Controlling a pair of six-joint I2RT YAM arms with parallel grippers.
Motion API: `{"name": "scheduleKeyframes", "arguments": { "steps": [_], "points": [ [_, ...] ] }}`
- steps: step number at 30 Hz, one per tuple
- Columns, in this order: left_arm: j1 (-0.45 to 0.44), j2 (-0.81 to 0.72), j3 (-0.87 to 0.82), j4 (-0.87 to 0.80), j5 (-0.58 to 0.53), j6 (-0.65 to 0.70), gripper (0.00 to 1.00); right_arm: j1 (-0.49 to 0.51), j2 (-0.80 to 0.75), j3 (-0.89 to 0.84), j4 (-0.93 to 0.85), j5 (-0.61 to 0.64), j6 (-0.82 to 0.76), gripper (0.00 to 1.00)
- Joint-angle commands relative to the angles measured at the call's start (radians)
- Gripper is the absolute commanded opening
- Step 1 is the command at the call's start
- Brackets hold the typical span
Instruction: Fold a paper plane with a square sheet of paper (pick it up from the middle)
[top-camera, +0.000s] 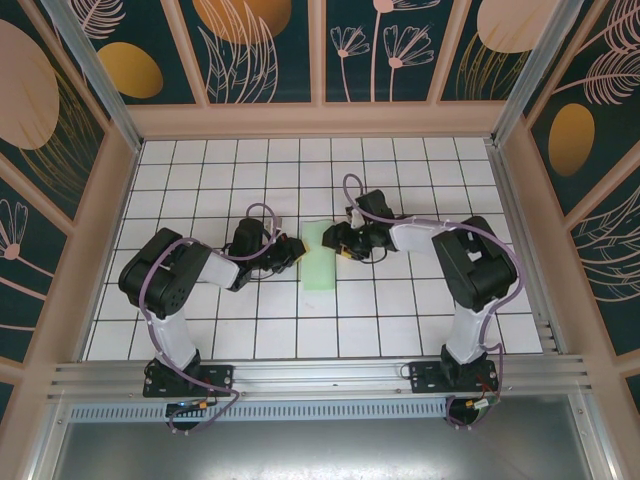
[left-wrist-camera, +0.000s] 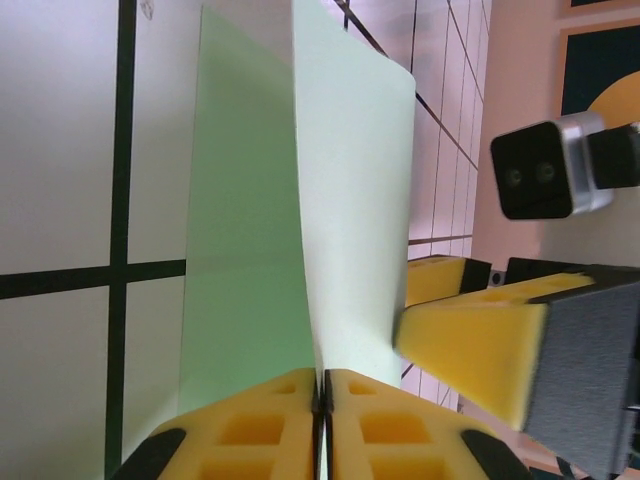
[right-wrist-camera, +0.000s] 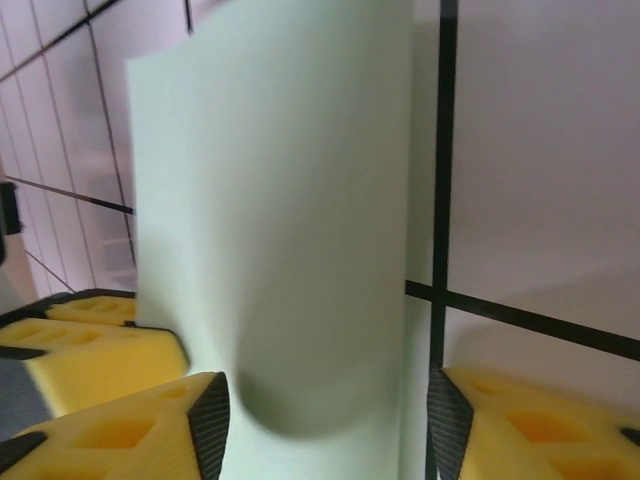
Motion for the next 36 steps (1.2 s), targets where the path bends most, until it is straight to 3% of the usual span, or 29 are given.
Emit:
{"name": "scheduleKeyframes", "arguments": {
  "steps": [1, 4, 8, 14, 17, 24, 27, 36],
  "points": [
    [-0.002, -0.012, 0.018, -0.018, 0.007, 0.021, 0.17, 0.014, 0.028, 0.039, -0.064, 0.024, -0.025, 0.55],
    [0.0, -0.037, 0.043, -0.087, -0.005, 0.046, 0.33, 0.016, 0.05, 0.05, -0.106, 0.063, -0.041, 0.51],
    [0.008, -0.102, 0.096, -0.249, -0.079, 0.116, 0.47, 0.014, 0.091, 0.058, -0.156, 0.117, -0.055, 0.46],
    [0.042, -0.203, 0.123, -0.431, -0.217, 0.196, 0.6, 0.014, 0.114, 0.031, -0.165, 0.173, -0.046, 0.42],
    [0.062, -0.236, 0.117, -0.476, -0.269, 0.213, 0.7, 0.015, 0.131, 0.036, -0.192, 0.212, -0.05, 0.41],
    [0.096, -0.273, 0.096, -0.492, -0.307, 0.252, 0.84, 0.036, 0.186, 0.057, -0.249, 0.272, -0.078, 0.4],
    [0.102, -0.281, 0.091, -0.499, -0.327, 0.28, 0.98, 0.037, 0.216, 0.072, -0.271, 0.293, -0.088, 0.41],
    [0.104, -0.226, 0.127, -0.468, -0.256, 0.318, 0.98, 0.039, 0.264, 0.106, -0.305, 0.336, -0.124, 0.45]
  ]
}}
